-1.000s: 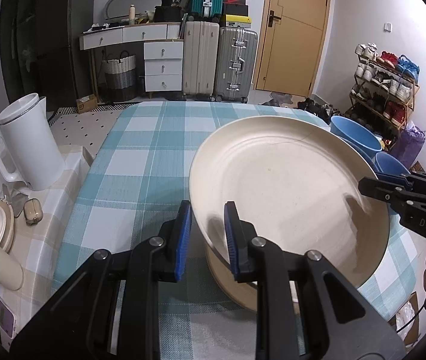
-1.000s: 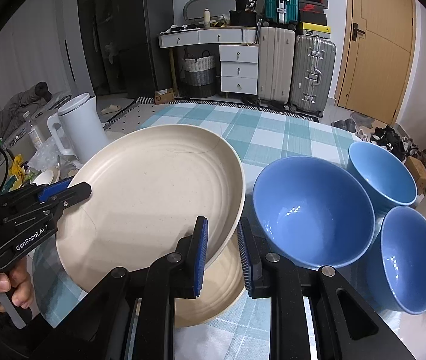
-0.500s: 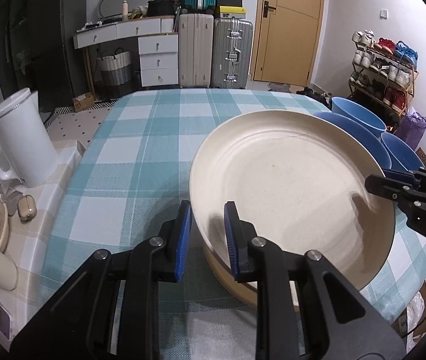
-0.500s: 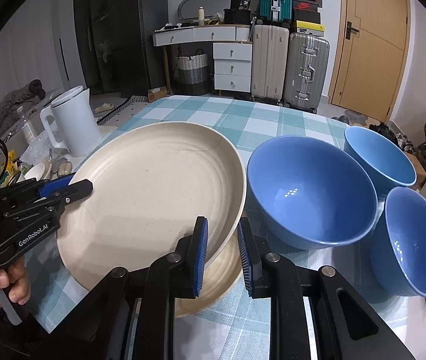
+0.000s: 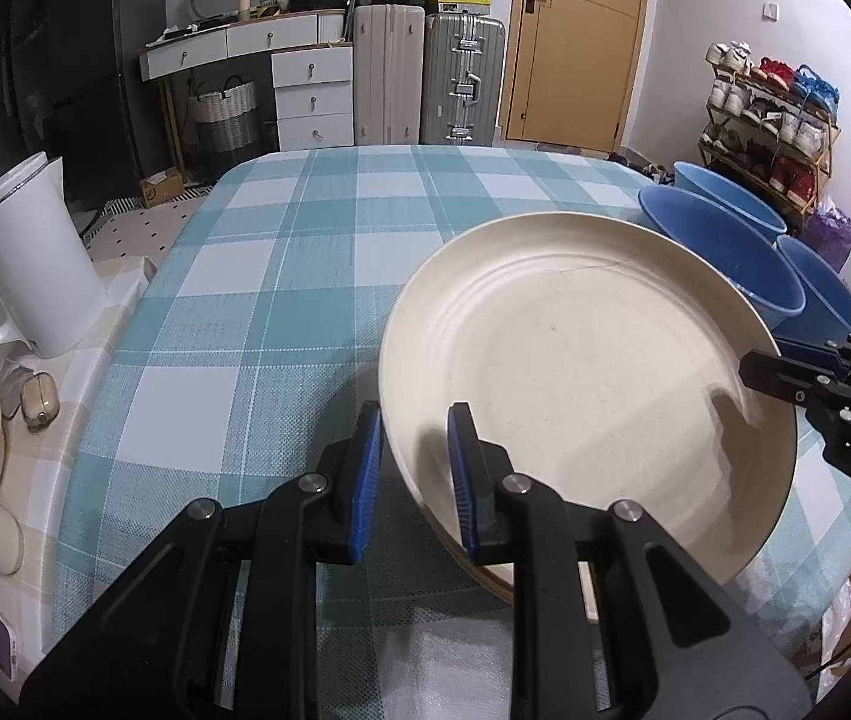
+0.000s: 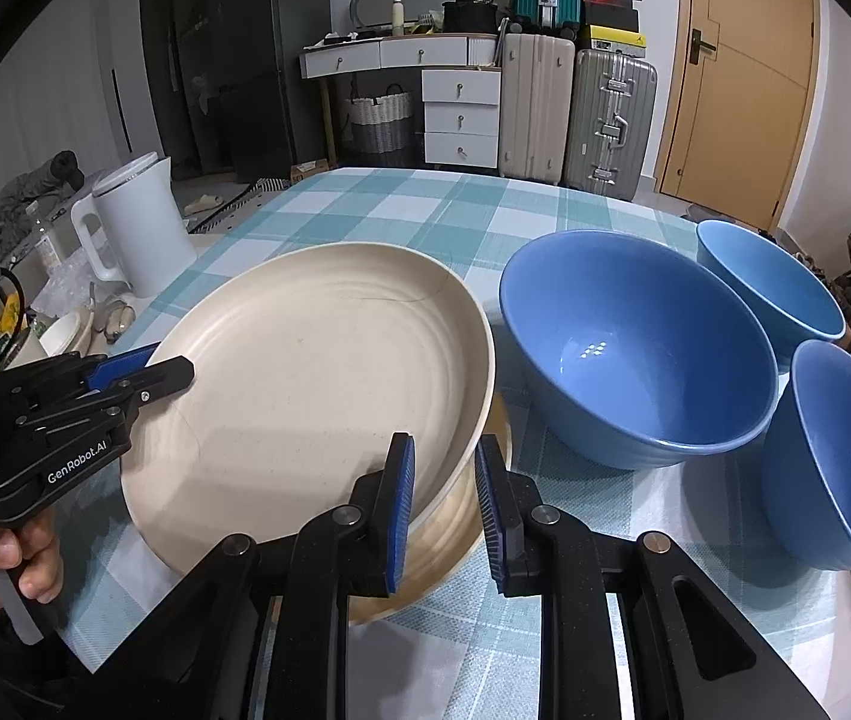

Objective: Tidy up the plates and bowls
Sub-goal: 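Carry the left tool's cream plate over the plate stack while the right tool carries its plate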

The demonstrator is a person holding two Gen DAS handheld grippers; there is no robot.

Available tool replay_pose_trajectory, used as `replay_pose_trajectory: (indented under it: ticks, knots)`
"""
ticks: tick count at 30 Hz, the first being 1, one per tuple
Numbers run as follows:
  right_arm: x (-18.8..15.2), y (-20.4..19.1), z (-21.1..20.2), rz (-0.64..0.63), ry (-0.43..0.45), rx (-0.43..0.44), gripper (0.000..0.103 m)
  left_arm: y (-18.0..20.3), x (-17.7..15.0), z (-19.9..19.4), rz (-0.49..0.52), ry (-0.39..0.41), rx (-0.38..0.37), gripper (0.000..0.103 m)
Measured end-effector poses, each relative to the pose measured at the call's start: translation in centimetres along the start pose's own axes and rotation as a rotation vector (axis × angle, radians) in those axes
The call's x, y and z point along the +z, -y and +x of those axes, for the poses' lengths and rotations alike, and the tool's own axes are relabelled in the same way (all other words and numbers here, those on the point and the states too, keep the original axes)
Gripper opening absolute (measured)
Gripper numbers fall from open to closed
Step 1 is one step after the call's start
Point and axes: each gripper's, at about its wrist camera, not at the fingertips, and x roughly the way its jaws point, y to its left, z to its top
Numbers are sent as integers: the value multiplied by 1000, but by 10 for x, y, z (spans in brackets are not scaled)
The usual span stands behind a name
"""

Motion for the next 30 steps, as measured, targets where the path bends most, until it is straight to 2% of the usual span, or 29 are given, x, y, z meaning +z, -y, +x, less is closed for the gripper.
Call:
replay_pose_trajectory:
  ticks: [11,18,30]
  knots:
    - [-5,6,5,18,-12,-6,21,8,-5,12,25,-23,-9,18]
    - [-8,5,7,20,-12,-26,22,18,-7,17,71,-20,22,18]
    - [-15,0,13,11,-20,-41,22,17,-10,21,67,-34,24,18]
